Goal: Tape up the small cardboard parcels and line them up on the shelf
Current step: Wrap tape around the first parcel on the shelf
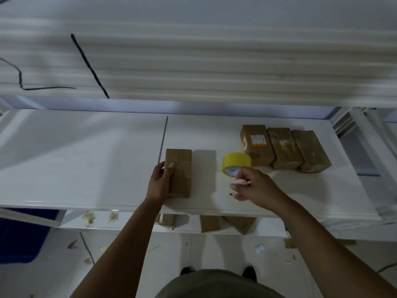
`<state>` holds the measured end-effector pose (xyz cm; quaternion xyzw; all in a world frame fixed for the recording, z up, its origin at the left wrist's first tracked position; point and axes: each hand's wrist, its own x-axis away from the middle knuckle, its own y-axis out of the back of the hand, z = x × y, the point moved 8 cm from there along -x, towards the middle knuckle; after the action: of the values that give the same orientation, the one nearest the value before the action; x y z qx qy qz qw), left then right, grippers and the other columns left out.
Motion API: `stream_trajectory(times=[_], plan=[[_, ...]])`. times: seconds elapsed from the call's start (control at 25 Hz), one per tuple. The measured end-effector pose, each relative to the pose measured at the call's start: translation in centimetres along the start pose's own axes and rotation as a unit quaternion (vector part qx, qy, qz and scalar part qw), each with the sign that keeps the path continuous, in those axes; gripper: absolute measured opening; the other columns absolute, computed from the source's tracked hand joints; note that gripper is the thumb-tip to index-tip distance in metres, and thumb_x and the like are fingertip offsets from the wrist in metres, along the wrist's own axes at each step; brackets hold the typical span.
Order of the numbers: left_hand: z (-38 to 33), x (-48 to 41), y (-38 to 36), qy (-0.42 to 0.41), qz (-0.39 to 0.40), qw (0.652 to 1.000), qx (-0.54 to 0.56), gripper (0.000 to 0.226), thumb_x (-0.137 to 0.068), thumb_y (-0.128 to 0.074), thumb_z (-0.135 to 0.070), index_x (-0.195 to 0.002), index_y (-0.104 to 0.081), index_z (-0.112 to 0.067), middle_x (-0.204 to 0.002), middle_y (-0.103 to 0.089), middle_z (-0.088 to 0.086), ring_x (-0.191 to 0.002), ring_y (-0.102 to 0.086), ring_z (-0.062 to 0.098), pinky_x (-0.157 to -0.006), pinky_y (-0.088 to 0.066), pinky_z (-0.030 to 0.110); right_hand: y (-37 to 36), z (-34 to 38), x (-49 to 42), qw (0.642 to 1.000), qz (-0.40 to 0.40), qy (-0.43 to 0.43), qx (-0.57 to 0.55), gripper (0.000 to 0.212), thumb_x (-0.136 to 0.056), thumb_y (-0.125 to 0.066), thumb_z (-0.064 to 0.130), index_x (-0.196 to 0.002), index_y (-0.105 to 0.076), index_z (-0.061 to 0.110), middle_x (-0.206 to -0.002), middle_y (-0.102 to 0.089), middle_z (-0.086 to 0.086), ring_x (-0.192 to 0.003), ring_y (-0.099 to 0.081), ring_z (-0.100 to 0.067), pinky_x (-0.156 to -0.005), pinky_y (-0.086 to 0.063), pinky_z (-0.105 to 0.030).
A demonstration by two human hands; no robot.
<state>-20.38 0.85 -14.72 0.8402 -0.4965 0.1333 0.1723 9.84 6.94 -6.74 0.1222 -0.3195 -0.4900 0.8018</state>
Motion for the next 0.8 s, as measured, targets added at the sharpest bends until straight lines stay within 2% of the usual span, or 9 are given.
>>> stream_trajectory(times=[0.08, 0.16, 0.24, 0.32, 0.4, 0.52, 0.64, 0.72, 0.8], plan=[[-0.1, 0.1, 0.0, -0.004, 0.003, 1.000, -0.002, 0.052, -0.104, -0.057, -0.052, -0.149, -0.052, -0.026, -0.129, -0.065, 0.004, -0.111, -0.066, 0.022, -0.079, -0.053, 0.029, -1.7, 3.2, -1.6, 0.998, -0.022, 0.029, -0.055, 0.025, -0.098, -0.073, 0.029, -0.081, -0.055, 0.021, -0.085, -0.064, -0.003, -0.075, -0.073, -0.024, -0.059, -0.065, -0.037], [-0.3, 0.2, 0.0, -0.009, 0.007, 1.000, -0.010, 0.052, -0.104, -0.056, -0.053, -0.149, -0.052, -0.026, -0.129, -0.065, 0.003, -0.109, -0.065, 0.018, -0.078, -0.053, 0.027, -3.0, 5.8, -3.3, 0.995, -0.082, 0.052, -0.005, 0.023, -0.101, -0.067, 0.038, -0.093, -0.057, 0.018, -0.089, -0.065, -0.002, -0.072, -0.070, -0.025, -0.049, -0.062, -0.043], [-0.4, 0.3, 0.0, -0.012, 0.010, 1.000, -0.015, 0.053, -0.105, -0.055, -0.053, -0.150, -0.051, -0.025, -0.129, -0.065, 0.004, -0.107, -0.065, 0.016, -0.079, -0.053, 0.027, -4.2, 6.6, -4.9, 0.991, -0.123, 0.033, -0.043, 0.021, -0.101, -0.065, 0.034, -0.101, -0.057, 0.015, -0.097, -0.069, -0.009, -0.068, -0.072, -0.029, -0.050, -0.063, -0.049], [-0.6, 0.5, 0.0, -0.014, 0.012, 1.000, -0.017, 0.052, -0.105, -0.054, -0.053, -0.149, -0.051, -0.025, -0.127, -0.066, 0.003, -0.106, -0.066, 0.015, -0.078, -0.053, 0.026, -5.7, 6.7, -5.7, 0.987, -0.119, 0.012, -0.103, 0.016, -0.101, -0.065, 0.024, -0.094, -0.054, 0.015, -0.097, -0.071, -0.020, -0.060, -0.073, -0.030, -0.054, -0.064, -0.052], [-0.7, 0.5, 0.0, -0.017, 0.010, 1.000, -0.015, 0.049, -0.105, -0.055, -0.053, -0.147, -0.052, -0.027, -0.121, -0.067, -0.001, -0.103, -0.066, 0.009, -0.074, -0.052, 0.023, -6.6, 6.5, -6.1, 0.988, -0.130, 0.024, -0.082, 0.024, -0.100, -0.065, 0.021, -0.084, -0.048, 0.015, -0.087, -0.071, -0.024, -0.064, -0.074, -0.035, -0.059, -0.064, -0.056], [-0.7, 0.4, 0.0, -0.020, 0.005, 1.000, -0.011, 0.045, -0.105, -0.056, -0.051, -0.143, -0.054, -0.029, -0.112, -0.067, -0.011, -0.099, -0.066, 0.005, -0.072, -0.051, 0.022, -8.3, 5.6, -5.9, 0.996, -0.089, 0.029, 0.008, 0.028, -0.097, -0.063, 0.023, -0.079, -0.042, 0.018, -0.077, -0.069, -0.019, -0.071, -0.074, -0.040, -0.065, -0.062, -0.056], [-0.8, 0.5, 0.0, -0.022, 0.003, 1.000, -0.009, 0.038, -0.105, -0.055, -0.052, -0.138, -0.053, -0.034, -0.110, -0.066, -0.014, -0.099, -0.066, 0.003, -0.072, -0.052, 0.021, -10.1, 4.4, -5.5, 0.997, 0.001, 0.037, 0.073, 0.023, -0.090, -0.058, 0.022, -0.076, -0.040, 0.019, -0.061, -0.067, -0.016, -0.049, -0.071, -0.033, -0.056, -0.059, -0.043], [-0.7, 0.4, 0.0, -0.020, 0.002, 1.000, 0.002, 0.034, -0.105, -0.056, -0.052, -0.135, -0.055, -0.036, -0.113, -0.068, -0.011, -0.101, -0.068, 0.007, -0.075, -0.054, 0.024, -9.8, 3.2, -5.1, 0.995, 0.019, 0.032, 0.092, 0.021, -0.091, -0.058, 0.027, -0.080, -0.044, 0.014, -0.066, -0.071, -0.021, -0.048, -0.069, -0.033, -0.056, -0.057, -0.042], [-0.5, 0.3, 0.1, -0.014, 0.005, 1.000, 0.015, 0.037, -0.104, -0.057, -0.052, -0.137, -0.057, -0.034, -0.117, -0.069, -0.006, -0.105, -0.069, 0.011, -0.083, -0.057, 0.031, -8.7, 1.7, -4.8, 0.995, 0.015, 0.011, 0.101, 0.020, -0.090, -0.061, 0.031, -0.084, -0.055, 0.013, -0.070, -0.073, -0.015, -0.051, -0.069, -0.030, -0.056, -0.060, -0.042]])
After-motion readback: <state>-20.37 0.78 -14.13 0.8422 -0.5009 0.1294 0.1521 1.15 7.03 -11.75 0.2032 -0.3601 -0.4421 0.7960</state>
